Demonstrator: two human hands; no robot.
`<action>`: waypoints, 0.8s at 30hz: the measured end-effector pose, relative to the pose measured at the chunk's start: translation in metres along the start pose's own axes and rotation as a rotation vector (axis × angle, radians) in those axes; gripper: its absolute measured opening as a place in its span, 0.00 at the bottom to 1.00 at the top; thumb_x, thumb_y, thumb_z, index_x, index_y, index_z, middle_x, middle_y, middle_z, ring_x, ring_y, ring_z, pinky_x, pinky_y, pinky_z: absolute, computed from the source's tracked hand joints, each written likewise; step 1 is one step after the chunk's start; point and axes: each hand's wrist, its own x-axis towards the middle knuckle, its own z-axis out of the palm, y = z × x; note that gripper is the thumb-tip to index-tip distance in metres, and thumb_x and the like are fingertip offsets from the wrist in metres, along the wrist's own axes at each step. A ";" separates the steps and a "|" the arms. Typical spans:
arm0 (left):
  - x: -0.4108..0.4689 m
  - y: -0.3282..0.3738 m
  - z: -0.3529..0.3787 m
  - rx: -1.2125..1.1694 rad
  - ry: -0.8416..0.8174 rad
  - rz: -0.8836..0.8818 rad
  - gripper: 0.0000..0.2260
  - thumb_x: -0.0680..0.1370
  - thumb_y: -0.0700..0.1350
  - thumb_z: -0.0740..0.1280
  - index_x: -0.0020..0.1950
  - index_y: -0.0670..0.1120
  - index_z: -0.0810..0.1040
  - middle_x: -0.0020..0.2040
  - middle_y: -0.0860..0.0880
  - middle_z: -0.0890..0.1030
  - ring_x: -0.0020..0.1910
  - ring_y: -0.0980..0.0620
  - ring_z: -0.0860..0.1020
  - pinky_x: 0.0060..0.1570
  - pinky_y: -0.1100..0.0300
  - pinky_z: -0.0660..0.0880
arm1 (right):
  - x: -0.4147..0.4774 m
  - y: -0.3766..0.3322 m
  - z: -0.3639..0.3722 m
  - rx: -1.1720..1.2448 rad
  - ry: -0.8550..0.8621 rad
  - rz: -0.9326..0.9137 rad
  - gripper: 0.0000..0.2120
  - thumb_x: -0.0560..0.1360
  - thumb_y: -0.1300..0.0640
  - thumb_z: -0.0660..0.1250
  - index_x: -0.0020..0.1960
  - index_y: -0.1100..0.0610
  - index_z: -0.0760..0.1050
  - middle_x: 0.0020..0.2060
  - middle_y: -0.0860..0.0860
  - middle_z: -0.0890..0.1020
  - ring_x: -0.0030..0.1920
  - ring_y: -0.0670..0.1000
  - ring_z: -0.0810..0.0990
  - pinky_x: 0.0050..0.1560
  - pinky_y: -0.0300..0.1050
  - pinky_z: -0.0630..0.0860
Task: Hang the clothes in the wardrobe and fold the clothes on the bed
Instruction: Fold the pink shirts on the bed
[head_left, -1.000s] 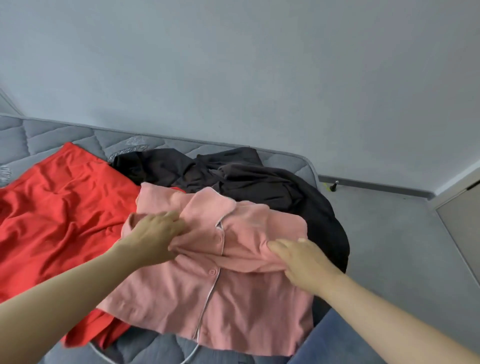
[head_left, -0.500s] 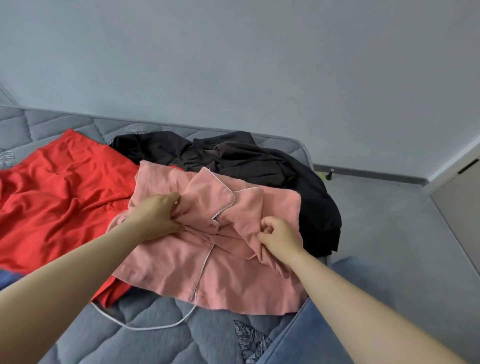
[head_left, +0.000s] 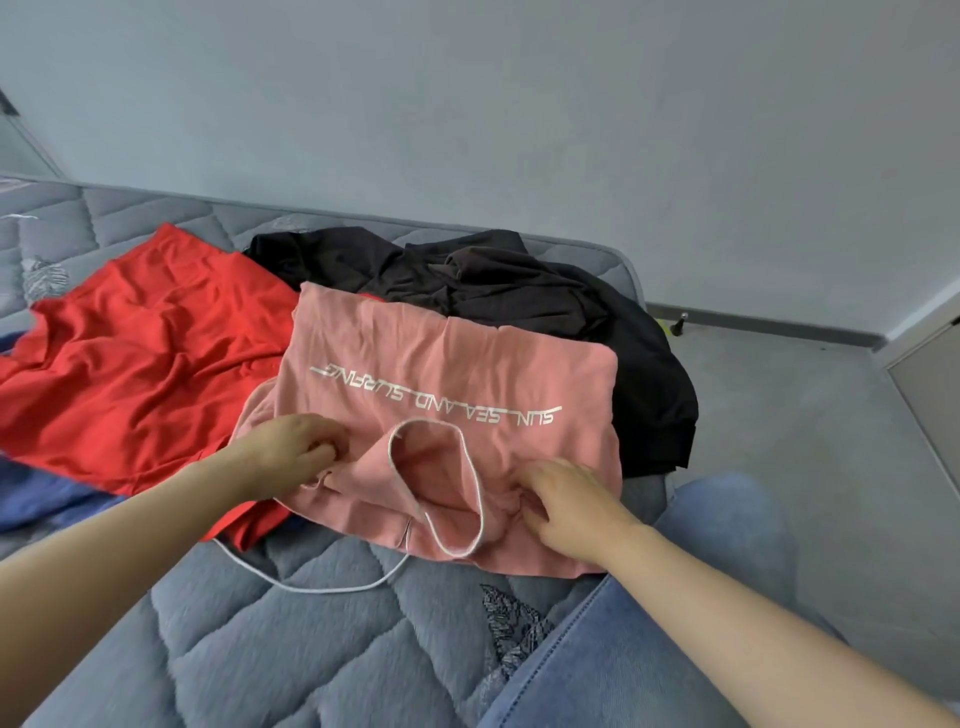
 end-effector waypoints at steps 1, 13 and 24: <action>0.004 0.004 0.001 -0.085 0.008 -0.043 0.10 0.76 0.55 0.61 0.47 0.53 0.80 0.42 0.59 0.80 0.41 0.62 0.78 0.49 0.57 0.76 | 0.002 -0.003 0.000 0.029 0.002 0.017 0.17 0.74 0.52 0.63 0.63 0.50 0.74 0.58 0.47 0.78 0.61 0.51 0.74 0.63 0.48 0.70; 0.043 0.023 -0.001 -0.056 0.395 -0.046 0.19 0.72 0.50 0.73 0.59 0.45 0.77 0.56 0.47 0.74 0.45 0.54 0.75 0.47 0.62 0.66 | 0.020 0.006 -0.011 0.040 0.173 0.257 0.17 0.77 0.53 0.62 0.64 0.57 0.73 0.56 0.52 0.74 0.55 0.52 0.72 0.56 0.44 0.71; 0.114 0.010 -0.029 -0.170 0.364 -0.386 0.37 0.70 0.56 0.74 0.73 0.45 0.63 0.73 0.42 0.61 0.71 0.38 0.59 0.69 0.45 0.61 | 0.051 0.051 -0.054 0.189 0.299 0.594 0.24 0.76 0.56 0.65 0.70 0.58 0.65 0.68 0.58 0.64 0.62 0.59 0.70 0.56 0.49 0.73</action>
